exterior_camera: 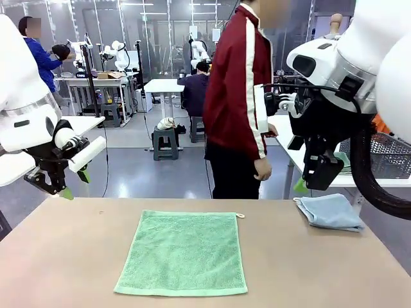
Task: Fold the towels and place them in the basket.
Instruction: When a person lays out a Towel with hook on the table, fold it in half twice.
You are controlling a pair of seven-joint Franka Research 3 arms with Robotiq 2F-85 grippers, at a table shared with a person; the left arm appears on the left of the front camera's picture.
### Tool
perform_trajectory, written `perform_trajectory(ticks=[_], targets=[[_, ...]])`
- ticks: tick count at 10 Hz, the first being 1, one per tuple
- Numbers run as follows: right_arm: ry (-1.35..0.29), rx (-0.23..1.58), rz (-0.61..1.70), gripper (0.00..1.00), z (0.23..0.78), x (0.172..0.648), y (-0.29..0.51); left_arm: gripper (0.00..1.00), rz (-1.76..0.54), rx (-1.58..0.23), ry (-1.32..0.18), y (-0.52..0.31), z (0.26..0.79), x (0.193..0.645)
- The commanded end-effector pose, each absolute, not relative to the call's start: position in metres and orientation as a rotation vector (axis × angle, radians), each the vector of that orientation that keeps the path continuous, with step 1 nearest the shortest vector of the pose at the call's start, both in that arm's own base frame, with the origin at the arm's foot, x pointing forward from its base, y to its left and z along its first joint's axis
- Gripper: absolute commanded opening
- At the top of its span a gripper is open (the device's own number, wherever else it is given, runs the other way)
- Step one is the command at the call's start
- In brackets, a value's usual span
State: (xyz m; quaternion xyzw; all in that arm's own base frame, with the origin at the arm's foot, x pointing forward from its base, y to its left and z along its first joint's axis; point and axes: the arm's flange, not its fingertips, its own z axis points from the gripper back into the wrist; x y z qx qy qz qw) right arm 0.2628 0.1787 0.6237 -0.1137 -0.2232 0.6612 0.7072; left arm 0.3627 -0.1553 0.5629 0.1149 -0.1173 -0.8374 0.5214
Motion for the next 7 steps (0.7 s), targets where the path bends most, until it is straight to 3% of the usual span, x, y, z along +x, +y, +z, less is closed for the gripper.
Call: perform_trajectory(ticks=[1,2,7], targets=[[-0.499,-0.238,1.466,1.0,0.623,0.26,0.179,0.55,-2.008,0.279,-0.267,-0.157,0.559,0.362],[-0.496,-0.253,1.469,1.0,0.624,0.263,0.179,0.55,-1.874,0.295,-0.2,-0.182,0.547,0.356],[-0.349,-0.162,1.558,1.0,0.529,0.272,0.219,0.55,-1.651,0.223,-0.084,-0.218,0.484,0.356]])
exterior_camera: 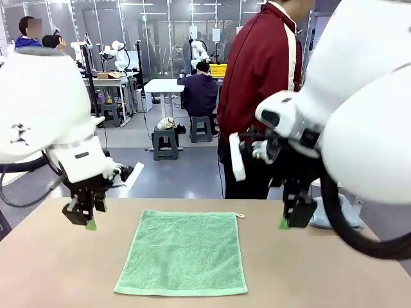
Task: Fold the towels and place them in the basket.
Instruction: When a person lays out a Towel with hook on the table, fold it in half twice.
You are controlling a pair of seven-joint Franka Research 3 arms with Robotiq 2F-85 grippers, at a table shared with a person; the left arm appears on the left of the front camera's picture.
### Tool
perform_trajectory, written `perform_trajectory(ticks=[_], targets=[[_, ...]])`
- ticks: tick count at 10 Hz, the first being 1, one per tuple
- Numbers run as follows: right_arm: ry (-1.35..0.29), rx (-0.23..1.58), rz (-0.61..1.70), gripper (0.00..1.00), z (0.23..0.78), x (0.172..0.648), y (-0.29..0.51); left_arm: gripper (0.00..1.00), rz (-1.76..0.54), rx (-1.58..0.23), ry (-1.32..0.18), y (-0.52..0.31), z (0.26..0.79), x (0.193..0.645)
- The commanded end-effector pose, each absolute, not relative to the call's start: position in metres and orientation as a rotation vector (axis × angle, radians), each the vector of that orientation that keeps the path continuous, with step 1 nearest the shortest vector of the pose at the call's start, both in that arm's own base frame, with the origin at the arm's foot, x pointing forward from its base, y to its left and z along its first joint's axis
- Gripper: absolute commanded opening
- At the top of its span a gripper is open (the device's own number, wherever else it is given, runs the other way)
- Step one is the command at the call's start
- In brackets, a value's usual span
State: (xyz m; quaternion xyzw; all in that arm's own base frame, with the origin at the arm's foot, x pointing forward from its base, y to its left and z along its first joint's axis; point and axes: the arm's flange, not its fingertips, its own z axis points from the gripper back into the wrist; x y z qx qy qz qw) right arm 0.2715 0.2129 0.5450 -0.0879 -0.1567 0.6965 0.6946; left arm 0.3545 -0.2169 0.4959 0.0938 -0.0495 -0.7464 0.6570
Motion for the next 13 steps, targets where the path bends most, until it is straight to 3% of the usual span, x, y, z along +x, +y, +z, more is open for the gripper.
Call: perform_trajectory(ticks=[1,4,8,13], targets=[[-0.307,-0.132,1.561,1.0,0.506,0.271,0.224,0.55,-1.624,0.2,-0.06,-0.22,0.466,0.353],[-0.14,-0.149,1.512,1.0,0.435,0.275,0.251,0.55,-1.569,0.074,-0.004,-0.231,0.419,0.353],[-0.086,-0.156,1.429,1.0,0.381,0.281,0.295,0.55,-1.491,-0.023,-0.016,-0.237,0.385,0.354],[-0.072,-0.13,1.459,1.0,0.373,0.277,0.295,0.55,-1.504,-0.036,0.003,-0.235,0.384,0.357]])
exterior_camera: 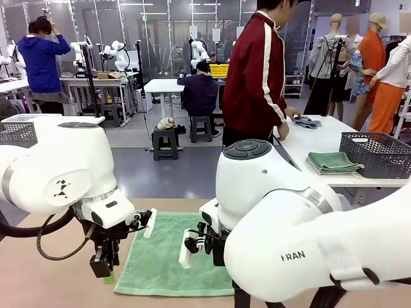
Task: Fold the towels and place them in the basket.
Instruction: When a person lays out a Towel with hook on the table, fold it in half twice.
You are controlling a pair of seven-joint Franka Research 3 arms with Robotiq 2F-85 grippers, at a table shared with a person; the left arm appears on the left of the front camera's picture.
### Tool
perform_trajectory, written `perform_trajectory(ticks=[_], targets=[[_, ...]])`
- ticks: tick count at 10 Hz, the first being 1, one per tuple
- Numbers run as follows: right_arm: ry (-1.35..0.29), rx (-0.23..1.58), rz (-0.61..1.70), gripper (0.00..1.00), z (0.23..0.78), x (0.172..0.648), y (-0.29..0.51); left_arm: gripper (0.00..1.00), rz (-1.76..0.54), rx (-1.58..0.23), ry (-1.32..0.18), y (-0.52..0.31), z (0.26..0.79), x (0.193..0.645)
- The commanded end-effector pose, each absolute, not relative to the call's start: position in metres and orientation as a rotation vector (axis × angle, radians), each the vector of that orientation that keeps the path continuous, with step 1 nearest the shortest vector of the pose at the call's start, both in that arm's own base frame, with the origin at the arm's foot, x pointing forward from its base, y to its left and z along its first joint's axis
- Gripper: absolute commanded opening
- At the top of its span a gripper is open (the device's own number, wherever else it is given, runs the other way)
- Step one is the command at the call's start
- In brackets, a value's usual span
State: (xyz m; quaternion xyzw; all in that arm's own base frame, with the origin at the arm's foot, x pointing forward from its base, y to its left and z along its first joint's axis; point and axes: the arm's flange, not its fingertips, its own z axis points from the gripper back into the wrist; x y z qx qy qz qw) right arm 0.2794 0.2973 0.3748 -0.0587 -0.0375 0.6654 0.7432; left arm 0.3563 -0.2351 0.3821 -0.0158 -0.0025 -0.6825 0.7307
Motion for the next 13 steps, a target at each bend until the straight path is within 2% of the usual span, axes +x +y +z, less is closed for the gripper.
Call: perform_trajectory(ticks=[1,8,13], targets=[[-0.072,-0.13,1.459,1.0,0.373,0.277,0.295,0.55,-1.504,-0.036,0.003,-0.235,0.384,0.357],[-0.11,-0.05,1.58,1.0,0.351,0.306,0.28,0.55,-1.651,-0.065,-0.1,-0.226,0.357,0.35],[-0.102,-0.005,1.643,1.0,0.33,0.32,0.279,0.55,-1.651,-0.058,-0.12,-0.225,0.336,0.343]])
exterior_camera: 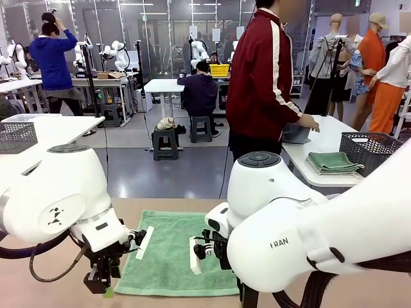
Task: Fold the towels and place them in the basket.
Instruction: When a person lays out a Towel with hook on the table, fold it in half twice.
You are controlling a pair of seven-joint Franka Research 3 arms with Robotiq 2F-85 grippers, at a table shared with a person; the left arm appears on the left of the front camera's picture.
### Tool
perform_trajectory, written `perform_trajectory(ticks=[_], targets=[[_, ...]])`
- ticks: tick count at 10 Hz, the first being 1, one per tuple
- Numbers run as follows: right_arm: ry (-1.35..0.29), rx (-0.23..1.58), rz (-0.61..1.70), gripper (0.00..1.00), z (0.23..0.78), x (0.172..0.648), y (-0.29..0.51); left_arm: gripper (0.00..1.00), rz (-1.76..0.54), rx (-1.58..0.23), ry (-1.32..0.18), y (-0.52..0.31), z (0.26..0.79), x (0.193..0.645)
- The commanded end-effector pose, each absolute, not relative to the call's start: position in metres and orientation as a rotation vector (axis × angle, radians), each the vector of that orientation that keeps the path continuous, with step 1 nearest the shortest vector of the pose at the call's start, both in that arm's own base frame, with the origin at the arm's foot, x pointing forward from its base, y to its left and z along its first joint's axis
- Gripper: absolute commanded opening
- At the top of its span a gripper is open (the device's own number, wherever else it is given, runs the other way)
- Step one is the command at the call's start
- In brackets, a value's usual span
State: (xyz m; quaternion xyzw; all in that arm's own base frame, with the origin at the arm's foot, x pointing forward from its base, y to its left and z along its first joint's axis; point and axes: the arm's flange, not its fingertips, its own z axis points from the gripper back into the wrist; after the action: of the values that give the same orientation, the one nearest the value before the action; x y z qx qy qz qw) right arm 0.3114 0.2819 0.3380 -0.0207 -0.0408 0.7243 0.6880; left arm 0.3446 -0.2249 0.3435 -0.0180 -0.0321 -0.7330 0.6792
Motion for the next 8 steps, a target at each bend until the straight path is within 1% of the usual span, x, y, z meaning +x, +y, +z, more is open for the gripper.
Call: perform_trajectory(ticks=[1,4,5,8], targets=[[-0.099,-0.001,1.64,1.0,0.326,0.322,0.279,0.65,-1.657,-0.061,-0.135,-0.227,0.332,0.344],[-0.097,-0.005,1.624,1.0,0.317,0.328,0.279,0.94,-1.645,-0.053,-0.132,-0.23,0.324,0.347],[-0.095,-0.002,1.62,1.0,0.315,0.329,0.278,1.0,-1.636,-0.053,-0.116,-0.231,0.322,0.348],[-0.087,-0.016,1.607,1.0,0.308,0.334,0.277,1.0,-1.625,-0.061,-0.106,-0.231,0.312,0.351]])
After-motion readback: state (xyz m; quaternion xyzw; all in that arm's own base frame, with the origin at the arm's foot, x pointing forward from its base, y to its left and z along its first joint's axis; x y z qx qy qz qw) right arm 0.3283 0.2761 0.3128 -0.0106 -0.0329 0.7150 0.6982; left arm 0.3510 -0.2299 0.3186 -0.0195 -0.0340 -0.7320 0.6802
